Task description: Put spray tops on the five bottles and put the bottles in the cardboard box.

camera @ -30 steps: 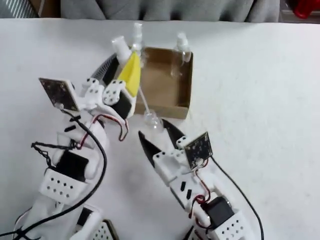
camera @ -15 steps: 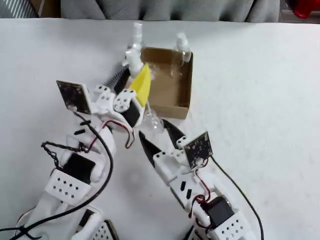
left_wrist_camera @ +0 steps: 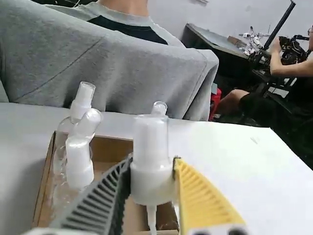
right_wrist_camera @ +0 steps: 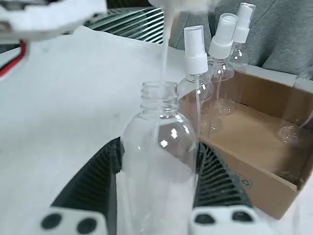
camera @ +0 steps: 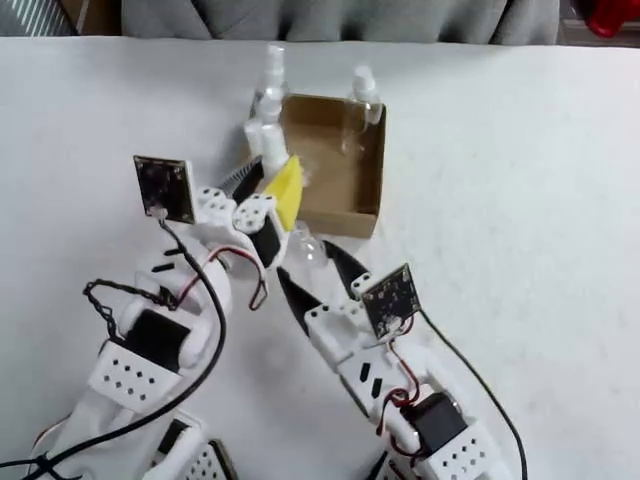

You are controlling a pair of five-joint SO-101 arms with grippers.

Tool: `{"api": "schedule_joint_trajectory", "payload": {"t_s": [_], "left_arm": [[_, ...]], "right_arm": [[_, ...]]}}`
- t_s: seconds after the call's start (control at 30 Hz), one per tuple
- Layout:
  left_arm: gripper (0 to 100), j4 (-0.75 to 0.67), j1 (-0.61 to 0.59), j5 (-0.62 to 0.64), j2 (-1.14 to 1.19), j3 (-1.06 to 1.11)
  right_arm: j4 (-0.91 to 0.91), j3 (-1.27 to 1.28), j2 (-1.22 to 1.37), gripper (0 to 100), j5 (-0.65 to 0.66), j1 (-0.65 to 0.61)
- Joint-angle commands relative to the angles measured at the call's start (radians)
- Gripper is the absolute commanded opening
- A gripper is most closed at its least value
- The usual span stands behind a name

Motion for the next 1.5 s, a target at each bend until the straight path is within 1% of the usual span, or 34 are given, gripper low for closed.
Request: {"api": "schedule_joint_trajectory", "payload": {"t_s": [0.0,0.1,0.23,0.3,0.4,0.5,0.93,1.1,1.2,1.27,1.33,1.47], "left_arm": [[2,0.055,0.019,0.003,0.005,-0.012],[2,0.097,0.025,0.003,-0.013,-0.008],[2,0.129,0.056,0.002,-0.127,0.031],[2,0.133,0.070,0.000,-0.182,0.063],[2,0.135,0.097,-0.058,-0.251,0.124],[2,0.127,0.099,-0.094,-0.300,0.189],[2,0.132,0.105,-0.092,-0.533,0.353],[2,0.123,0.122,-0.091,-0.595,0.423],[2,0.063,0.127,-0.086,-0.619,0.451],[3,0.017,0.125,-0.048,-0.624,0.471],[5,0.000,0.120,-0.026,-0.624,0.486],[24,0.002,0.119,-0.018,-0.624,0.496]], "right_arm": [[-0.004,-0.044,-0.015,1.5,0.018,-0.002],[-0.004,-0.044,-0.015,1.5,0.018,-0.001],[-0.004,-0.044,-0.015,1.5,0.018,-0.001],[-0.004,-0.044,-0.015,1.5,0.018,-0.001],[-0.004,-0.043,-0.015,1.5,0.018,-0.002],[-0.002,-0.043,-0.015,1.5,0.018,0.001],[-0.002,-0.043,-0.015,1.5,0.018,0.001],[-0.002,-0.043,-0.015,1.5,0.018,0.001],[-0.002,-0.043,-0.015,1.5,0.018,0.001],[-0.004,-0.044,-0.015,1.5,0.018,0.002],[-0.004,-0.044,-0.015,1.5,0.020,0.002],[-0.001,-0.044,-0.015,1.5,0.020,0.002]]}}
